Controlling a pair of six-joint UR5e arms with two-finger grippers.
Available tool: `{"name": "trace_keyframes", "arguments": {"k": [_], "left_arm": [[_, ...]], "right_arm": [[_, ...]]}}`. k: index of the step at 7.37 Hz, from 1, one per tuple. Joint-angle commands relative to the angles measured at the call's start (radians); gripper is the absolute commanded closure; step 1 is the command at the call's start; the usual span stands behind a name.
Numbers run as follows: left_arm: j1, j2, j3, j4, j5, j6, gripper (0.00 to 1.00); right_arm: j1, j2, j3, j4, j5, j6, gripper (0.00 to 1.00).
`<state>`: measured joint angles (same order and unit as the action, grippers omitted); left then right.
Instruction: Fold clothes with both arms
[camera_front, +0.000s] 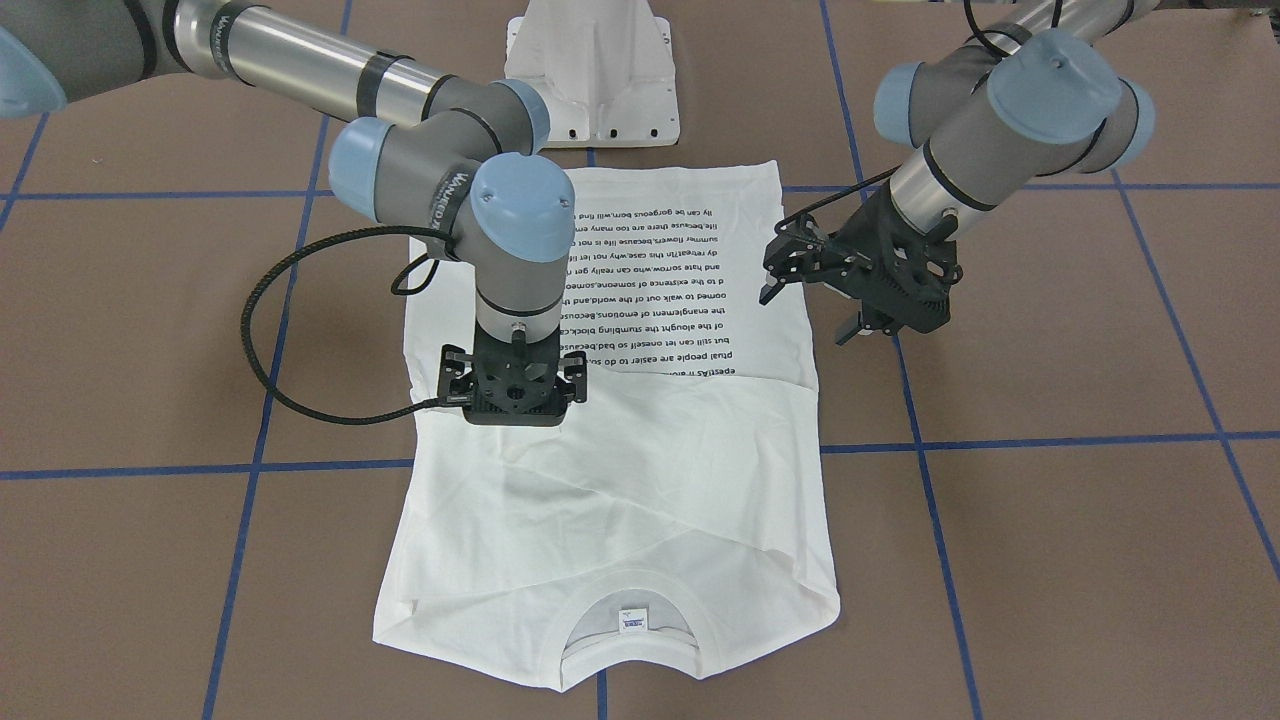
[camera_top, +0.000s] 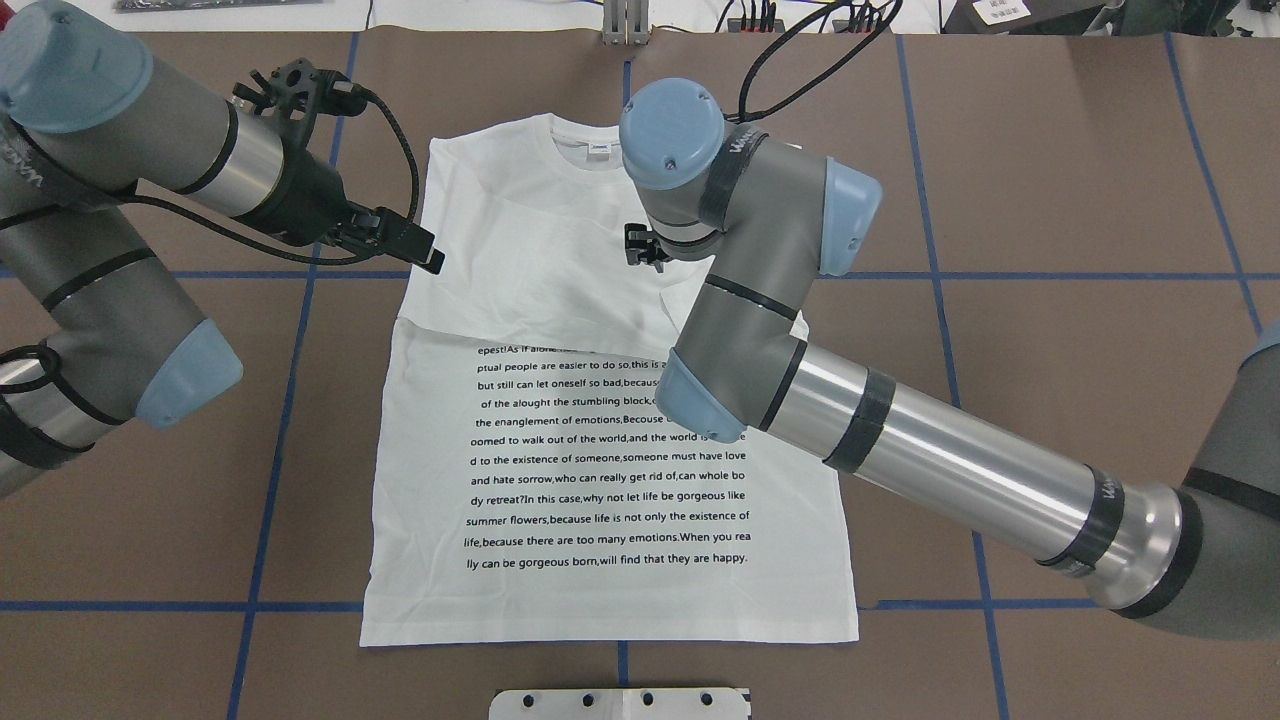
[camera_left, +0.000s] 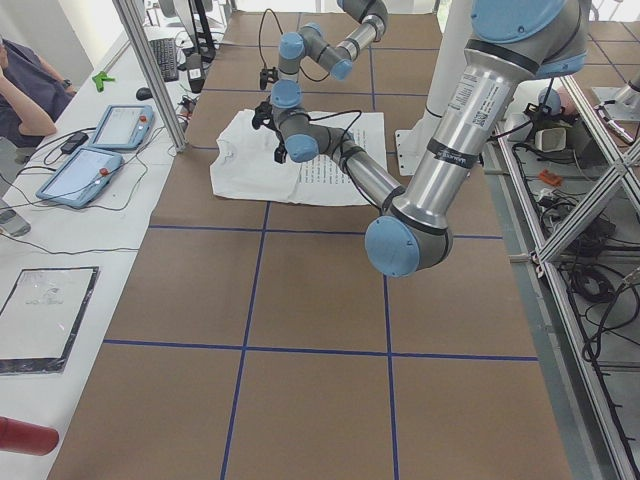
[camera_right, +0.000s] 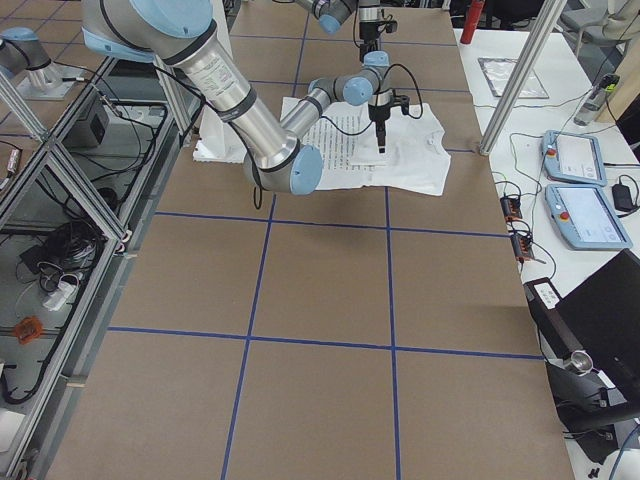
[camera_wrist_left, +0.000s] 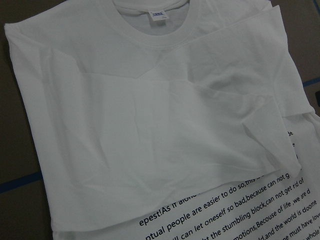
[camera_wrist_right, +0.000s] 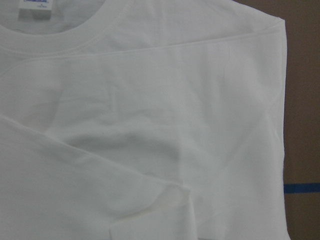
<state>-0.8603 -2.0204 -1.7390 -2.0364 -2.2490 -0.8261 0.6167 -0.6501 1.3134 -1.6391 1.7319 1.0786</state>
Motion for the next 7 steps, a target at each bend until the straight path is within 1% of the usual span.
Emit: {"name": "trace_keyframes", "arguments": {"k": [1,3,4,6,7], "left_arm": [[-0.002,0.002,-0.001,-0.002,-0.001,0.002,0.0],[0.0,0.003,0.001,-0.002,0.0,0.002,0.0],[0.0,0.003,0.0,-0.002,0.0,0.002,0.0],[0.0,0.003,-0.001,-0.002,0.0,0.002,0.0],[0.0,0.003,-0.001,-0.002,-0.001,0.002,0.0]], "right_arm": [[-0.043,0.038,-0.069,-0.002,-0.05,0.027,0.0],[-0.061,0.032,-0.082,-0.021,-0.067,0.021,0.0],[-0.063,0.038,-0.083,-0.071,-0.087,-0.024,0.0],[-0.058,0.128,-0.188,-0.071,-0.107,-0.026,0.0],[-0.058,0.13,-0.189,-0.068,-0.118,-0.02,0.0]]}}
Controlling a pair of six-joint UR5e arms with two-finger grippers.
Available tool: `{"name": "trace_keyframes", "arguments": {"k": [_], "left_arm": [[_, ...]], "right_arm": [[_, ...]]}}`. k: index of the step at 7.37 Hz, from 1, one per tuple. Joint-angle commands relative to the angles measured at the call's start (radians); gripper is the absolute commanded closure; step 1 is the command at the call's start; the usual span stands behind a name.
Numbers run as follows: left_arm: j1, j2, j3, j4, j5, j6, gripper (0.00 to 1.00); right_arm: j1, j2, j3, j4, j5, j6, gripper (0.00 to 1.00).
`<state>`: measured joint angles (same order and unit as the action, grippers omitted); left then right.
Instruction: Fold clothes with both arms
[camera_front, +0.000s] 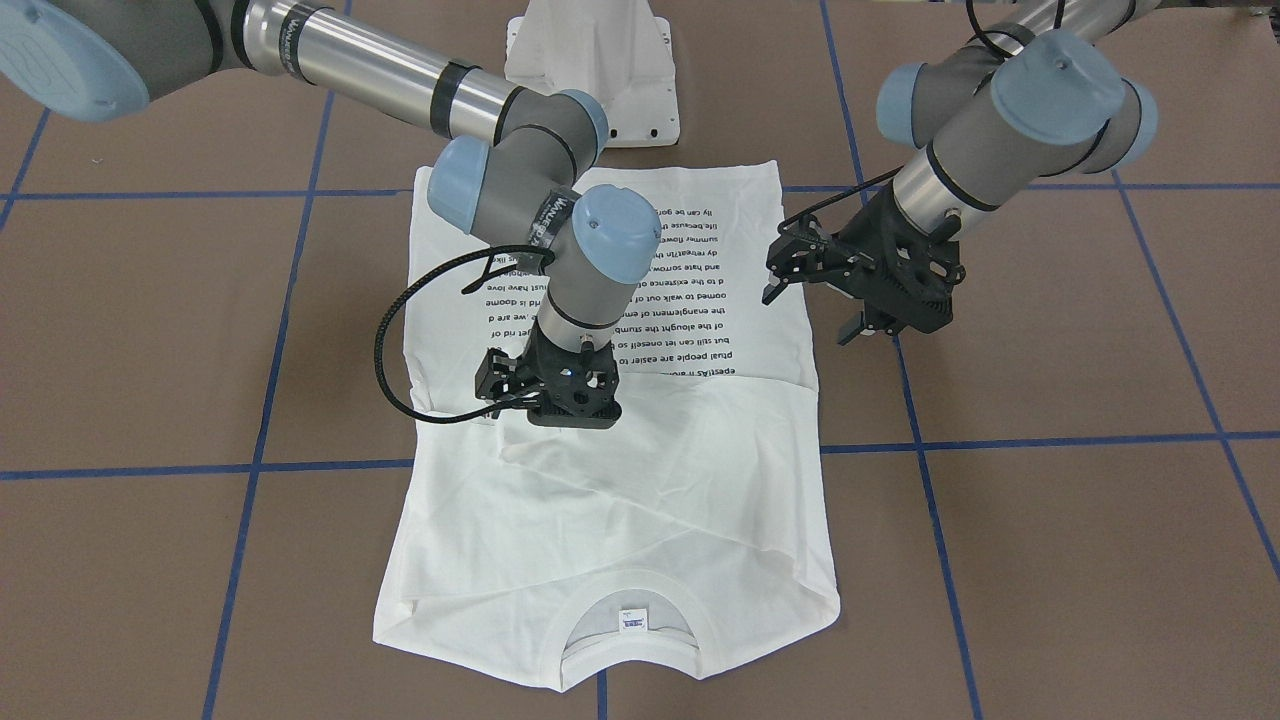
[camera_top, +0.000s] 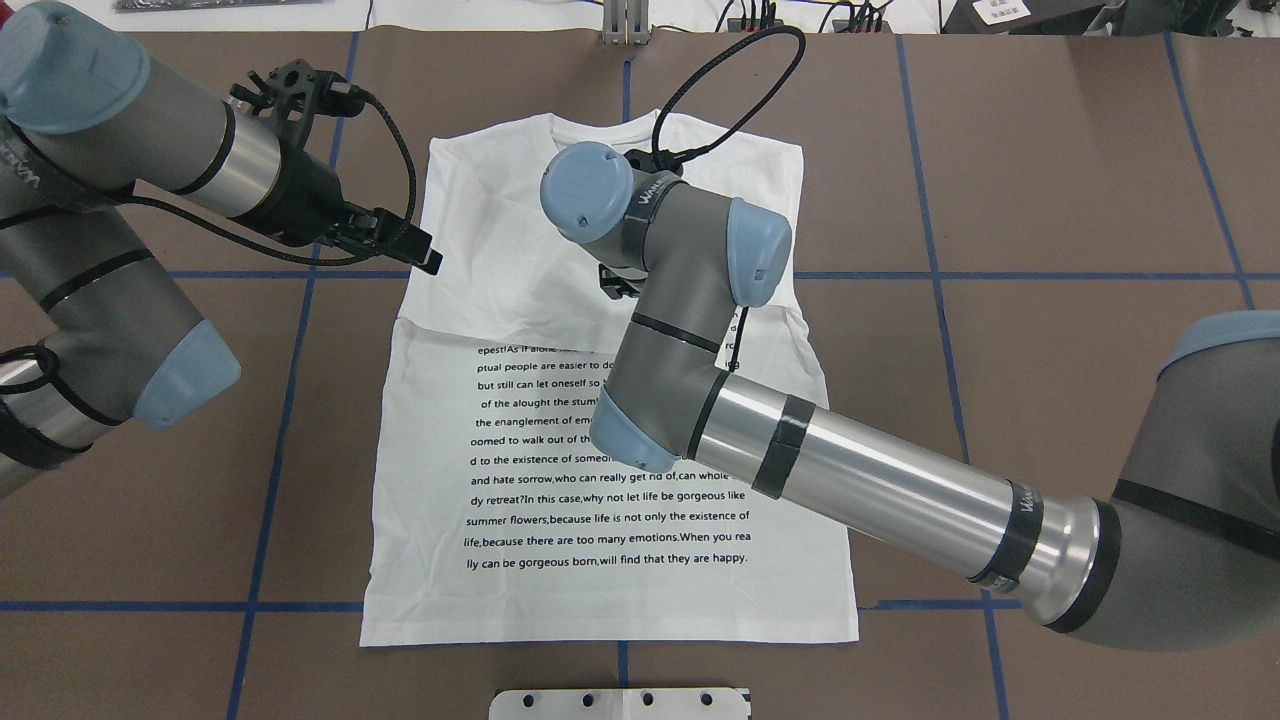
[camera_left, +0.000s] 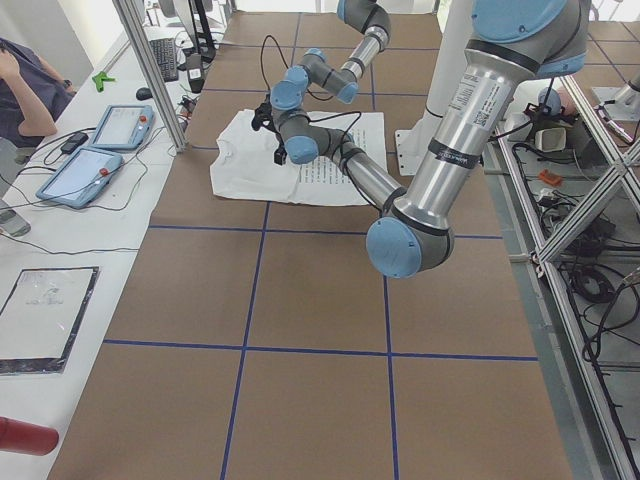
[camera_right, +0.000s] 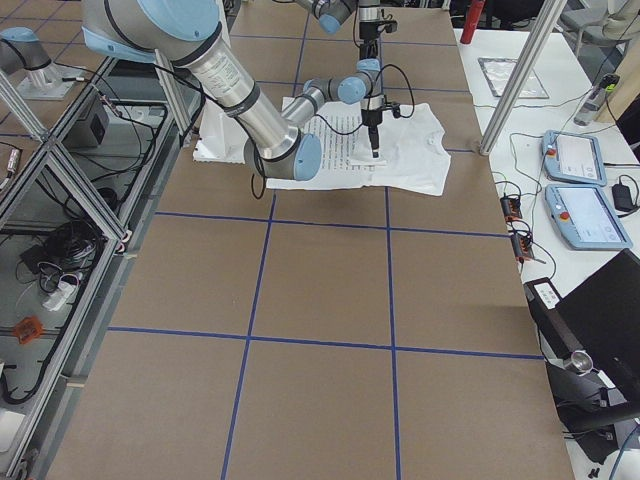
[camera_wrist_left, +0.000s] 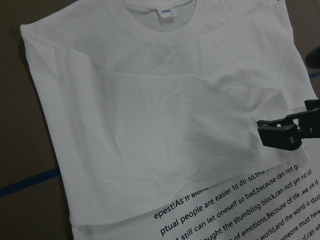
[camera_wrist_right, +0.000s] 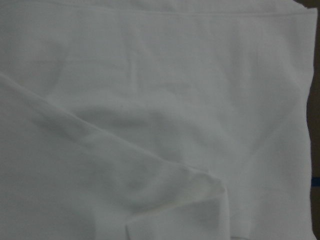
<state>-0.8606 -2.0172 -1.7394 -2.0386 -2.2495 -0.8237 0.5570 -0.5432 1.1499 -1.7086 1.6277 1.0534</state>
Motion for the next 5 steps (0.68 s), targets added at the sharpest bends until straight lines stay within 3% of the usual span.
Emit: {"name": "trace_keyframes", "arguments": {"k": [1,5], "left_arm": [[0.0,0.0,0.001,0.0,0.001,0.002,0.0],[0.0,0.0,0.0,-0.002,-0.001,0.0,0.0]], "right_arm": [[0.001,0.022,-0.027,0.003,-0.029,0.007,0.0],[-0.005,0.016,-0.055,0.003,-0.069,0.004,0.0]]}}
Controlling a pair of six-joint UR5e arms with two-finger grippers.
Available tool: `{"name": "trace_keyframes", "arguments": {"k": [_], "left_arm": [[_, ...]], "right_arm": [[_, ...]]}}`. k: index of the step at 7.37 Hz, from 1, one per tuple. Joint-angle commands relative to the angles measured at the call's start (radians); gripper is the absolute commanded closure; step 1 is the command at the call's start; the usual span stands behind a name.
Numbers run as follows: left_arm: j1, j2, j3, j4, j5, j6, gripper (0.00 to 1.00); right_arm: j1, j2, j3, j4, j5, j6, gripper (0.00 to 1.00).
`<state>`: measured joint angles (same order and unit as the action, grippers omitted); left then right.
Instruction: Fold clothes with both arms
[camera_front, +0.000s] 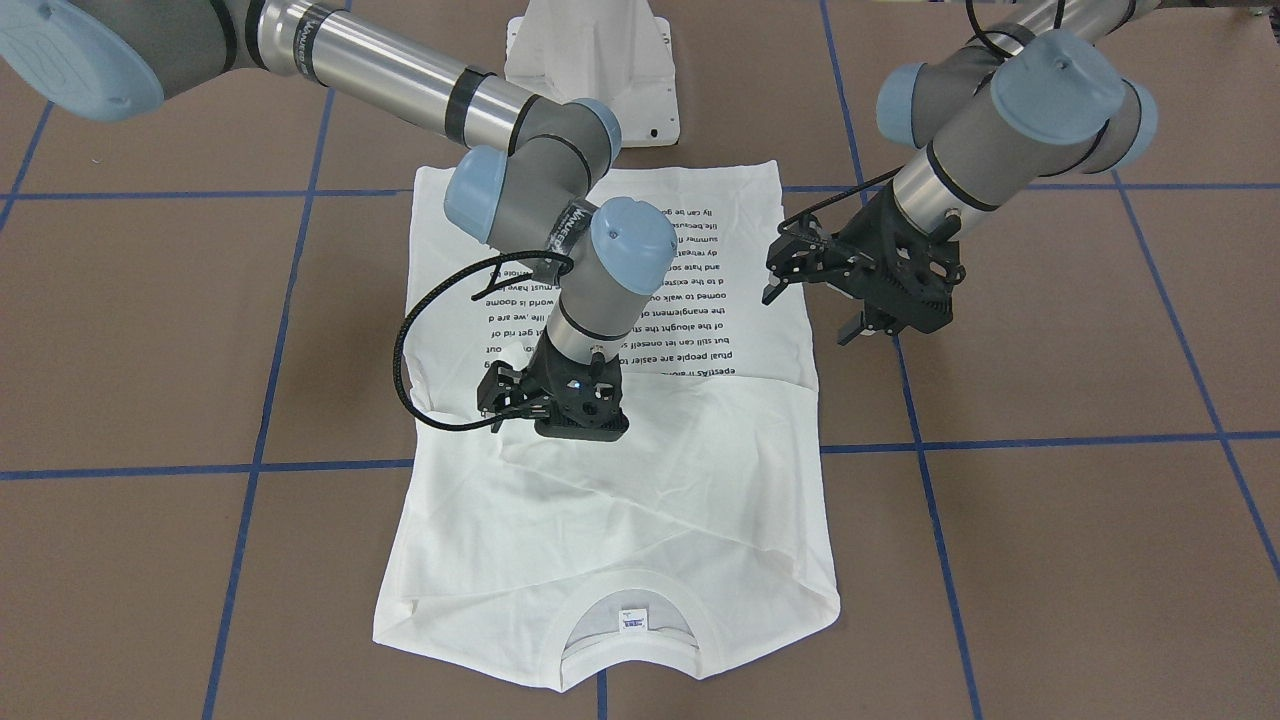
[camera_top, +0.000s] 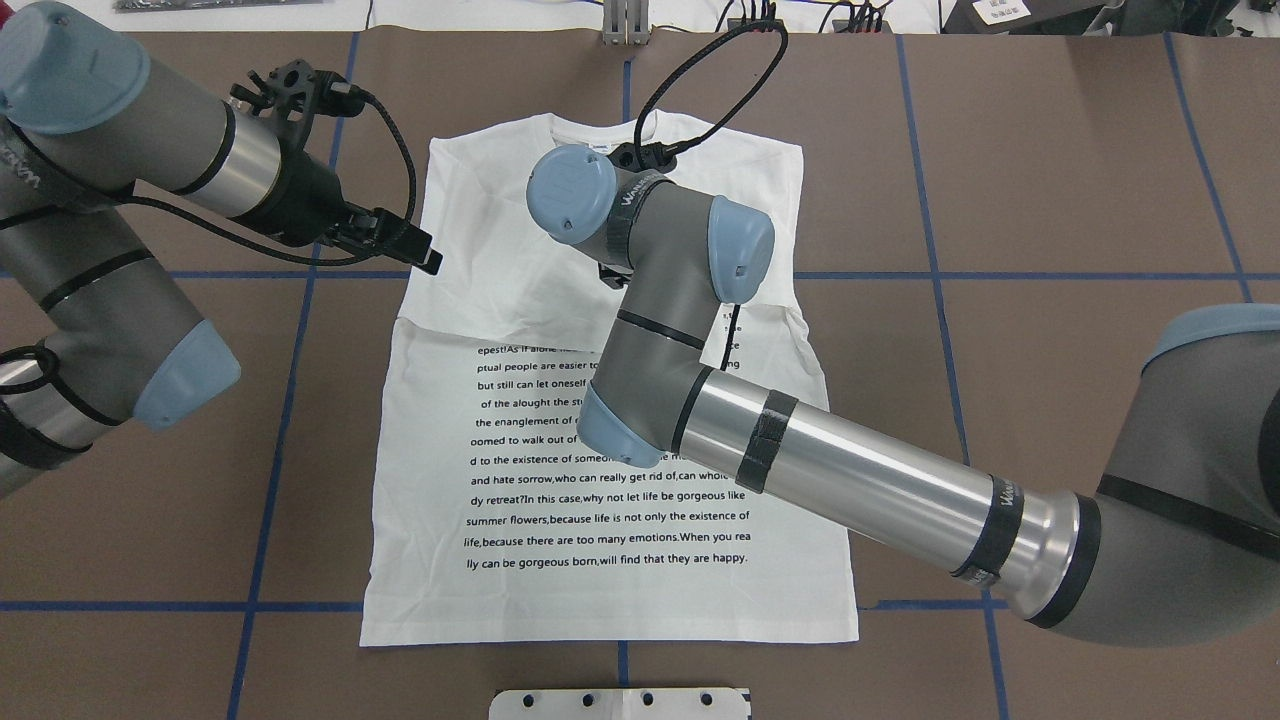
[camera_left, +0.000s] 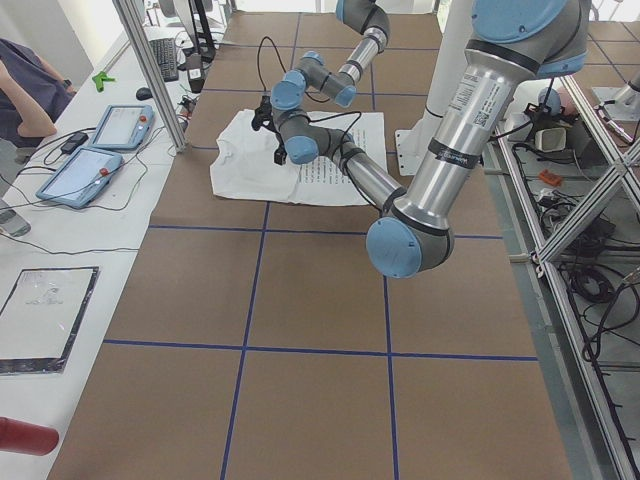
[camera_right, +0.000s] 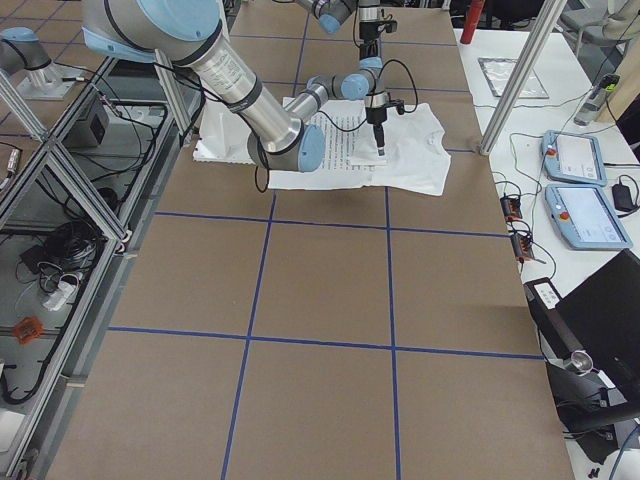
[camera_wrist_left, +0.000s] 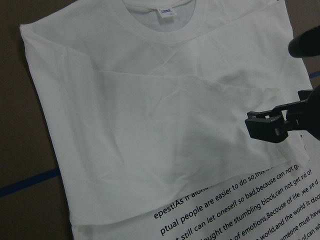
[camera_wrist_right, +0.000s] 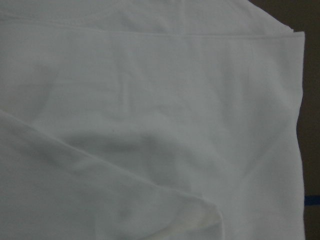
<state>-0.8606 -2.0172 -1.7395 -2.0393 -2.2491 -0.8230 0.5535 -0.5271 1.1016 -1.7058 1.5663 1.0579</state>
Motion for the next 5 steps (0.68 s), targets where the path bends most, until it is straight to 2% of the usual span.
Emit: {"name": "trace_keyframes", "arguments": {"k": [1,4,5], "left_arm": [[0.0,0.0,0.0,0.001,0.0,-0.001,0.0],[-0.002,0.0,-0.014,0.001,-0.001,-0.002,0.0],[0.0,0.0,-0.014,0.001,-0.001,-0.002,0.0]], "right_arm": [[-0.001,-0.001,-0.006,-0.001,-0.008,-0.003,0.0],[-0.001,-0.025,-0.005,-0.02,-0.023,-0.03,0.0],[0.0,-0.022,0.007,-0.099,-0.028,-0.085,0.0]]}}
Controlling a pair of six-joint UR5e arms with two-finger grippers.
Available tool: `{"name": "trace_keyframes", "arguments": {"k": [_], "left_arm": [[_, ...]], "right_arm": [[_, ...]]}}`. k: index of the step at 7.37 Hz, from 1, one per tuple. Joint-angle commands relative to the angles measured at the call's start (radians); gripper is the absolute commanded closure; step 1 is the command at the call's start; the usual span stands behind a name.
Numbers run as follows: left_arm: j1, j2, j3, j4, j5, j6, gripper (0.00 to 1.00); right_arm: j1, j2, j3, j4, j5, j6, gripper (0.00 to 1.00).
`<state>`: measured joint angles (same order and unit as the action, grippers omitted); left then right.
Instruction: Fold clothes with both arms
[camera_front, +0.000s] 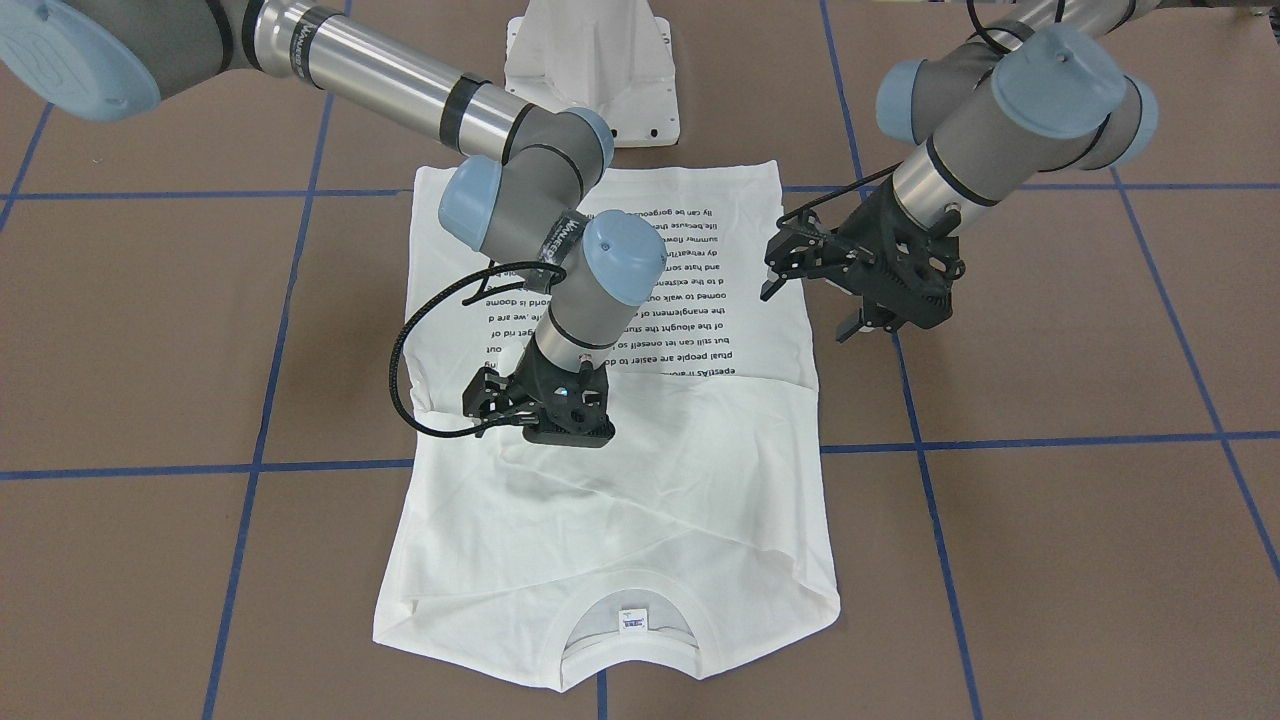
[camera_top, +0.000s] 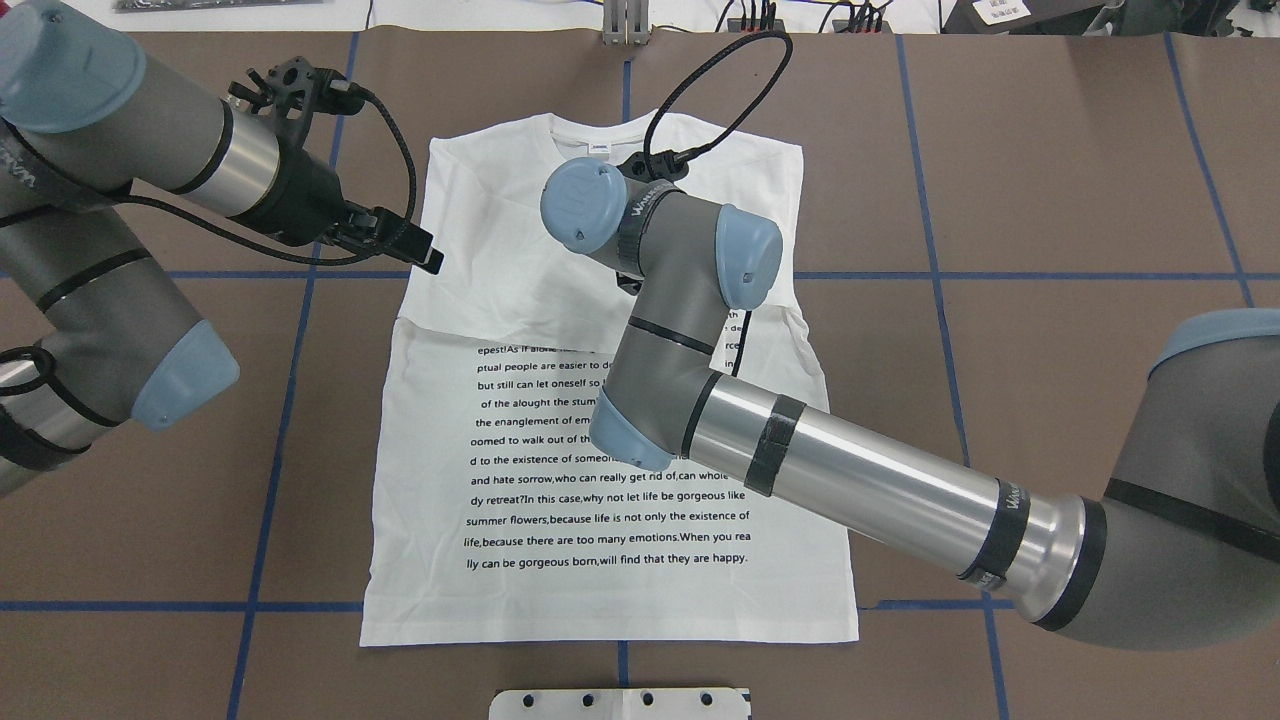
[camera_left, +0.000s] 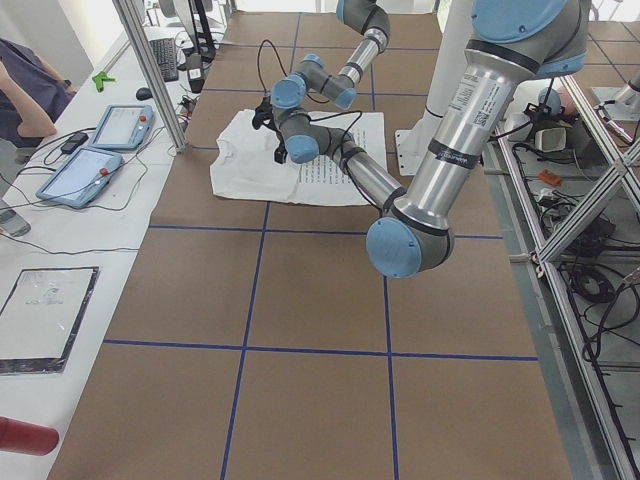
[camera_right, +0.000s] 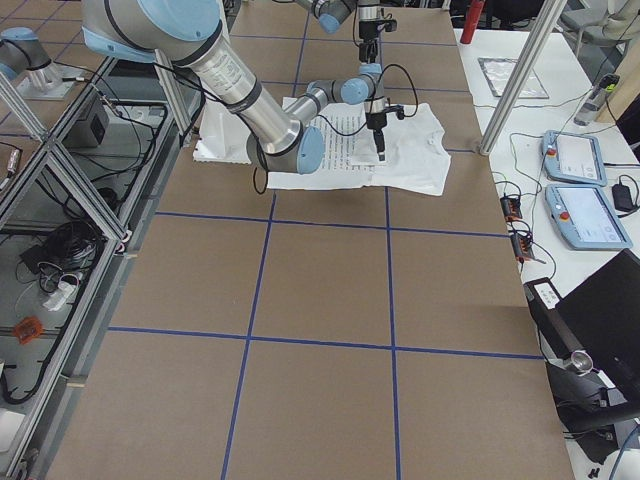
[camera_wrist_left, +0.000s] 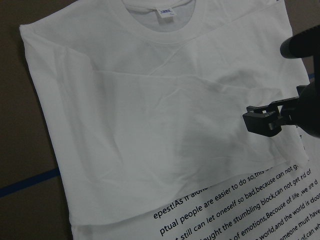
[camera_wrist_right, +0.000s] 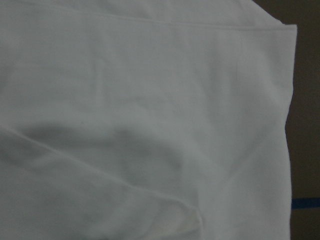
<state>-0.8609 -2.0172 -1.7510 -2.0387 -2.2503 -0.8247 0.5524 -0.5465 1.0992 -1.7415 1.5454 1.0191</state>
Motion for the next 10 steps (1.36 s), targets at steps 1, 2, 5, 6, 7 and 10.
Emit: {"name": "trace_keyframes", "arguments": {"k": [1,2,5,6,7,10], "left_arm": [[0.0,0.002,-0.004,0.0,0.0,-0.005,0.0],[0.0,0.002,-0.002,0.0,0.0,-0.004,0.0],[0.002,0.002,-0.002,-0.002,0.001,-0.001,0.0],[0.002,0.002,-0.001,-0.002,0.001,-0.001,0.0],[0.002,0.002,0.002,-0.003,0.001,-0.001,0.0],[0.005,0.002,0.005,-0.005,0.001,0.001,0.0]], "right_arm": [[0.013,-0.01,0.051,-0.149,-0.008,-0.104,0.0],[0.017,-0.054,0.11,-0.205,-0.028,-0.134,0.0],[0.026,-0.099,0.177,-0.088,-0.033,-0.111,0.0],[0.026,-0.098,0.156,-0.013,-0.031,0.02,0.01],[0.024,-0.089,0.149,0.012,-0.031,0.077,0.01],[0.018,-0.081,0.133,0.013,-0.037,0.15,0.01]]}}
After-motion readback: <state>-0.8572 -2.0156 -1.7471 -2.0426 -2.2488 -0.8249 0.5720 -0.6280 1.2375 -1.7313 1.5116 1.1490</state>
